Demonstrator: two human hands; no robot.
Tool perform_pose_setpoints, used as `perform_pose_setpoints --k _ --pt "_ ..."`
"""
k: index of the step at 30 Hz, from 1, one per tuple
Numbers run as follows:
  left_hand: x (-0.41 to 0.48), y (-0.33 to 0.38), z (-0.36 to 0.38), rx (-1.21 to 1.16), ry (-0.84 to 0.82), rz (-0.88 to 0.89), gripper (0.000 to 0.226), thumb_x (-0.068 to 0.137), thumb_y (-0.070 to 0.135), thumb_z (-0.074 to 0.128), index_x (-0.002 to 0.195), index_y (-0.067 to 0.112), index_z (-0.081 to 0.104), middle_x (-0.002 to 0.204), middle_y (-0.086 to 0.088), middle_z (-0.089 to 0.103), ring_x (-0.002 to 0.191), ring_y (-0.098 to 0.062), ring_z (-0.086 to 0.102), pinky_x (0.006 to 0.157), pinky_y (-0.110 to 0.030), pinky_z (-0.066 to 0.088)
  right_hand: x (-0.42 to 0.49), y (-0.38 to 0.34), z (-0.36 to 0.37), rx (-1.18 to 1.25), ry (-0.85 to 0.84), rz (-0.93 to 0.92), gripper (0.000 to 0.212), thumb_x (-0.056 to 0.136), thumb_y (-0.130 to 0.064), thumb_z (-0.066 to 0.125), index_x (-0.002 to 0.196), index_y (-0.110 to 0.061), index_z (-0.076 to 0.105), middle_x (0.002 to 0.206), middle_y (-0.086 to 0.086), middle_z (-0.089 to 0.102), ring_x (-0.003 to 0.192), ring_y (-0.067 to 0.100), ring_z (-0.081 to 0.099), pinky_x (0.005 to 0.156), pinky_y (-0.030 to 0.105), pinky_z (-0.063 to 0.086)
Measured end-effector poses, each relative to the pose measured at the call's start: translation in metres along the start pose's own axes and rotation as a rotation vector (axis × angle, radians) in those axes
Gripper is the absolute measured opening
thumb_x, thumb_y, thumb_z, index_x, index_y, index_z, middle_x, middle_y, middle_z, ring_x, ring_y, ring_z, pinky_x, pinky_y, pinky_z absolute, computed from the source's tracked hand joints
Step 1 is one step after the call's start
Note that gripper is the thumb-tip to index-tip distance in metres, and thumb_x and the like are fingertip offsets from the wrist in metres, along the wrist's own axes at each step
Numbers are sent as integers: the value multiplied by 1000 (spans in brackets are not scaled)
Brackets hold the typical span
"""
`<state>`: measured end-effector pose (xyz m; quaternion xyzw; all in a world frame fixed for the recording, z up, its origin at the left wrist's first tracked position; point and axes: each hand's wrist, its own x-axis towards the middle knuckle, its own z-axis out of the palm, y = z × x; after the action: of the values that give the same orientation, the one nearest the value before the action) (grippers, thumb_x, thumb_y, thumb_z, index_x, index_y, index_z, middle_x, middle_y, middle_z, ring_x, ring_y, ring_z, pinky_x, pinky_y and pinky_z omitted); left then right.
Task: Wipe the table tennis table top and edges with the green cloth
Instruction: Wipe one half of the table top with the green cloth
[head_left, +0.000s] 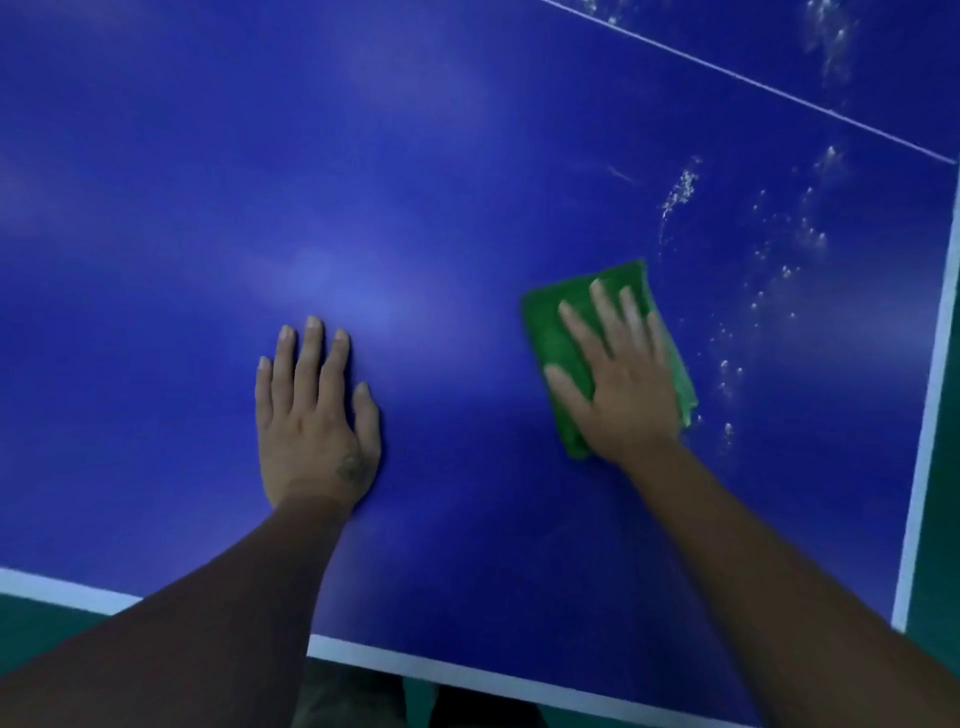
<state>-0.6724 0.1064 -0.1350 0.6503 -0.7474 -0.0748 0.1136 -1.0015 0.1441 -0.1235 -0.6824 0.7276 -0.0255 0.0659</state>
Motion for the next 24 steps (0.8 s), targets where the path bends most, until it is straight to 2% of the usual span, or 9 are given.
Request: perform_pose_setpoints --k 3,6,9,12,15,17,20,24 --pt "0 1 0 1 9 -5 60 111 39 38 166 15 40 178 -5 27 168 -26 13 135 -52 13 40 -12 -3 60 17 238 62 114 -58 26 168 -30 37 182 2 14 169 30 6 135 59 3" --pt "0 2 -2 -21 20 -4 59 110 38 40 165 15 42 177 -5 29 167 -27 16 135 -52 14 47 -60 0 87 34 344 59 114 -53 28 167 -28 39 183 5 10 169 32 3 134 61 -2" --pt "0 3 -2 -30 34 -3 58 110 37 42 163 15 44 177 -6 30 167 -28 18 135 -53 15 5 -107 11 129 47 208 54 114 -48 40 163 -27 46 181 6 17 169 32 8 133 63 7" --pt "0 2 -2 -38 50 5 57 110 36 44 162 14 46 176 -7 32 166 -29 20 134 -54 17 -78 -133 24 206 -15 -47 53 114 -47 43 163 -26 46 182 4 16 169 32 9 133 65 12" --pt "-1 2 -2 -47 58 4 56 110 35 44 162 13 46 176 -7 33 166 -29 20 134 -55 17 -138 -111 25 211 -82 -223 58 113 -51 49 166 -28 43 182 -1 17 168 30 15 133 63 14" --pt "-1 3 -2 -47 62 7 56 111 34 45 161 12 47 175 -8 33 166 -30 21 134 -55 17 -138 -77 18 194 -99 -281 67 111 -55 49 169 -26 37 181 -6 20 168 25 16 134 59 14" --pt "-1 4 -4 -43 45 5 56 111 34 45 162 11 46 176 -9 32 166 -30 20 134 -55 16 -100 -30 5 170 -115 -272 70 111 -57 45 171 -24 31 181 -8 20 169 22 13 135 57 13" --pt "-1 3 -5 -33 17 -15 58 110 37 42 163 13 44 177 -7 30 167 -28 17 135 -54 14 -19 6 -5 198 -7 -64 52 115 -43 42 163 -24 48 179 4 25 167 29 18 135 56 15"
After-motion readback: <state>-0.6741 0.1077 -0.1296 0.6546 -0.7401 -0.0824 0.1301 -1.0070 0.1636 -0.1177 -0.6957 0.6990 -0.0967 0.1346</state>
